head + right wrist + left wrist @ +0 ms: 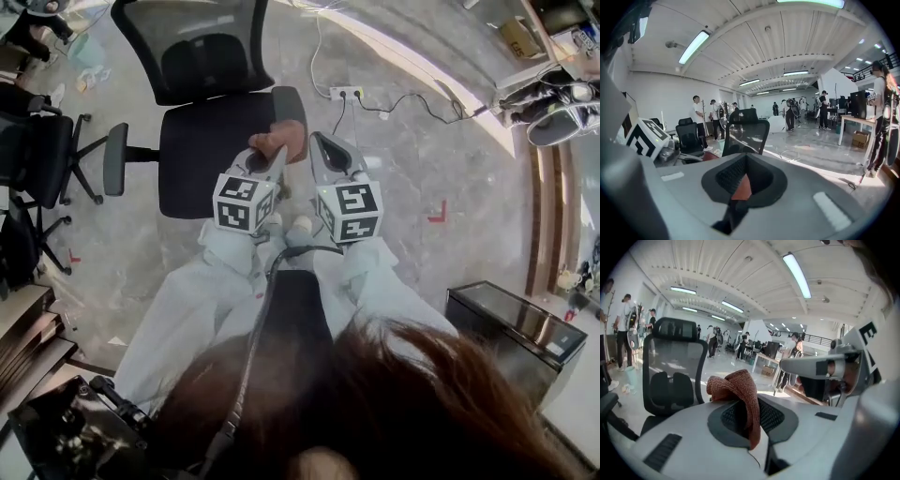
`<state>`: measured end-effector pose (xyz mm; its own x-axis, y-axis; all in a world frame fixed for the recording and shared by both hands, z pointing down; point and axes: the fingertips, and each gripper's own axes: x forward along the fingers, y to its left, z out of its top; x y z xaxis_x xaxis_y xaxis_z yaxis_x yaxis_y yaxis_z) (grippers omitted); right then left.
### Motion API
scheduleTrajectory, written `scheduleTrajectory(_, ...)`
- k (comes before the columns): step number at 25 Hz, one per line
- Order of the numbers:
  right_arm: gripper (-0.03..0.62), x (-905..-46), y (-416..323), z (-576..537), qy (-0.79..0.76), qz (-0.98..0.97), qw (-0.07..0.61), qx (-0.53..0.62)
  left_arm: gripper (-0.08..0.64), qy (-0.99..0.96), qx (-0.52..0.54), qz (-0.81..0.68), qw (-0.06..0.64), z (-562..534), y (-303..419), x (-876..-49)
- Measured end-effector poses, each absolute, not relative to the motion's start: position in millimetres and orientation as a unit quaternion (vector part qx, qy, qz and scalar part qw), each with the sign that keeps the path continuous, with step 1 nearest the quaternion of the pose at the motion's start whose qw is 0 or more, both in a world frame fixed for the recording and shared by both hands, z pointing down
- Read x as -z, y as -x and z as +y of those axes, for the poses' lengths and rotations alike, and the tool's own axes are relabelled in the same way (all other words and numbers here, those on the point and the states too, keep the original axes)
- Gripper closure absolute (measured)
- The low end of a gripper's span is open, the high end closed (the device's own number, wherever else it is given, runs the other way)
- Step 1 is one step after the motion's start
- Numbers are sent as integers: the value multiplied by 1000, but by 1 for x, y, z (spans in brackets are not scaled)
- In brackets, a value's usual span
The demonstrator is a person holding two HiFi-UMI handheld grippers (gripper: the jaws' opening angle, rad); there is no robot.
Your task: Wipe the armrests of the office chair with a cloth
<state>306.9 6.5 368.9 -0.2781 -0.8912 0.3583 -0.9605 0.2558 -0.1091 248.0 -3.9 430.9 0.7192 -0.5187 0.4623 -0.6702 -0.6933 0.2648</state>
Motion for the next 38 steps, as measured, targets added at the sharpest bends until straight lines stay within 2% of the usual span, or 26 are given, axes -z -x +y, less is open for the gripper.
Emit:
scheduleTrajectory(6,592,-320,-312,-5,-585,-799,65,-122,522,-918,-100,-362,125,-19,-242,-334)
scheduleTrajectory(11,592,-293,-303,-11,-574,-811,34,-111,522,-918,-56,-384,86,-25,-229,-286)
scheduleTrajectory(38,592,-298,-300,-17,-555,-822,40,-125,522,-918,-51,-384,84,-33,-233,-276)
